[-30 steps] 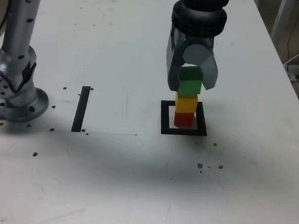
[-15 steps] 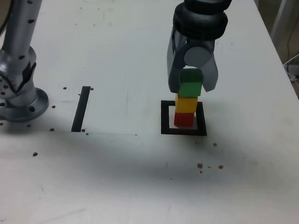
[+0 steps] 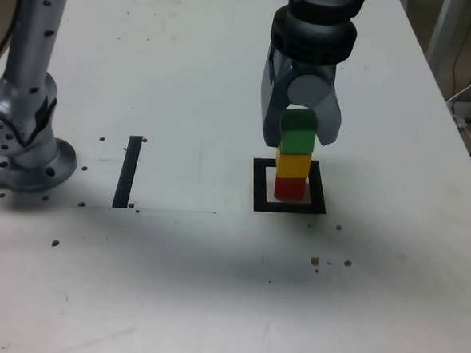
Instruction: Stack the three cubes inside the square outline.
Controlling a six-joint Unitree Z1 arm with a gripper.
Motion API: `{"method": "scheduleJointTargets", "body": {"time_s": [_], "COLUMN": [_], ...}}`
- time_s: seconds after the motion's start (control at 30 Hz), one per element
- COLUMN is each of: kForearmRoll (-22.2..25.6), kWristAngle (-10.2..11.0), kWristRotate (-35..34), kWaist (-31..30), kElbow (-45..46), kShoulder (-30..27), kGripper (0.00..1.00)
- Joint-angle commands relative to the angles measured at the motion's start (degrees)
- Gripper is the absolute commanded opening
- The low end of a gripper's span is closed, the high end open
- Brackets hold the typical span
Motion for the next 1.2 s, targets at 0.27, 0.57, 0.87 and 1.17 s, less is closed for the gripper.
{"method": "scheduleJointTargets", "body": {"time_s": [0.27,0.57,0.87,1.17], "kForearmRoll": [0.26,0.97,2.93,3.72], "kWristAngle": [0.3,0.79,0.74,0.78], "kWristRotate": [-0.28,-0.72,-1.06,0.23], "kWaist": [0.14,0.14,0.13,-0.84], "kElbow": [0.16,0.37,2.18,2.95], "kShoulder": [0.21,-0.78,-1.62,-6.28], "kGripper": [0.88,0.99,0.99,0.99]}}
